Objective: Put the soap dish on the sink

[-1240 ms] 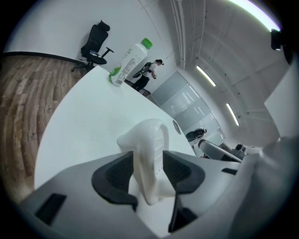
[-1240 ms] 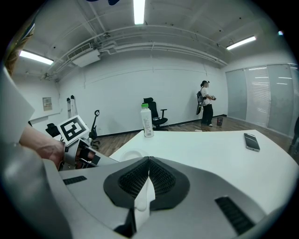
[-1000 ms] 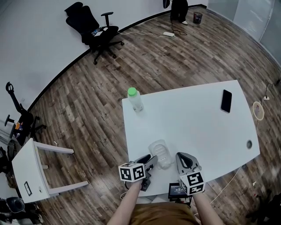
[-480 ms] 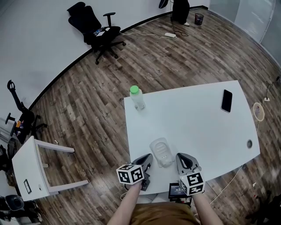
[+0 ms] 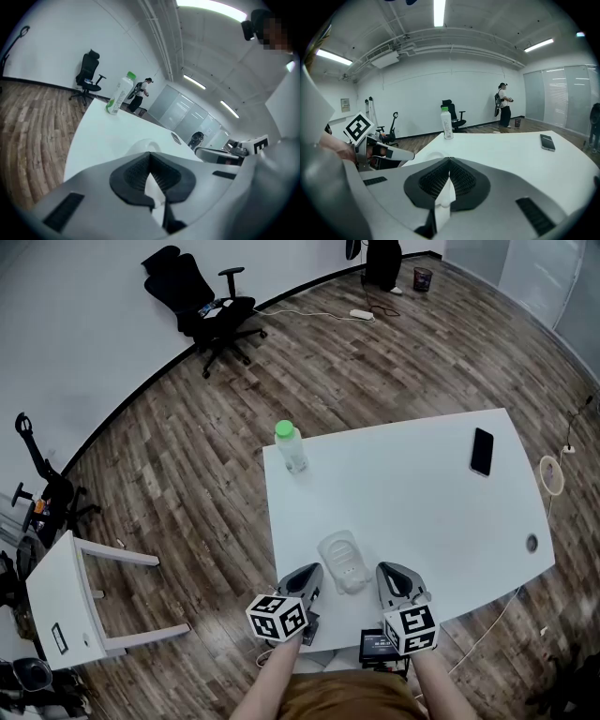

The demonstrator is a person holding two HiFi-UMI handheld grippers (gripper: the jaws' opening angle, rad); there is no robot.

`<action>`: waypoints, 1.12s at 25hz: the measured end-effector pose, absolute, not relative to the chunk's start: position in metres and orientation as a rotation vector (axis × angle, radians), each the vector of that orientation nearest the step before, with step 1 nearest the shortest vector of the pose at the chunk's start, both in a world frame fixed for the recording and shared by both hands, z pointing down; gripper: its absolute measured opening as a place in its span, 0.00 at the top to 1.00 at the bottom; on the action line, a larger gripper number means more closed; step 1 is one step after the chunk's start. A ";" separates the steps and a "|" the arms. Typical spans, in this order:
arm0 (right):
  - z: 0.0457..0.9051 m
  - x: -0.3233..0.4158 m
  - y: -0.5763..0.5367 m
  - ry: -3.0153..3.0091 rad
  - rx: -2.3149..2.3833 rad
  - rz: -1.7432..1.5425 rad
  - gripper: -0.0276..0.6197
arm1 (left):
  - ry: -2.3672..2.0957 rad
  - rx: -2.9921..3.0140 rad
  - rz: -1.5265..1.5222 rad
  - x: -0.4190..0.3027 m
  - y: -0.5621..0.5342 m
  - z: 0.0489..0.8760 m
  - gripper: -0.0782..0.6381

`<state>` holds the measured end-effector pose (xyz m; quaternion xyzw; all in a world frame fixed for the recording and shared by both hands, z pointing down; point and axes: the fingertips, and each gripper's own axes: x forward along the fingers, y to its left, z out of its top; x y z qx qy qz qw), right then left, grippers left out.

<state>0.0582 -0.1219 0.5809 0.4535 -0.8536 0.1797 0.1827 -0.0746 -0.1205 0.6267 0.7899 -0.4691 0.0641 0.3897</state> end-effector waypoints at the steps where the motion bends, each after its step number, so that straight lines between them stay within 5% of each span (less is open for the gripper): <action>1: 0.579 0.058 -0.122 -2.411 1.282 0.504 0.94 | -1.228 2.040 0.179 -0.077 -0.122 0.620 0.88; 28: 0.464 0.078 -0.136 -2.460 1.673 0.305 0.94 | -1.767 2.629 0.078 -0.137 -0.142 0.425 0.88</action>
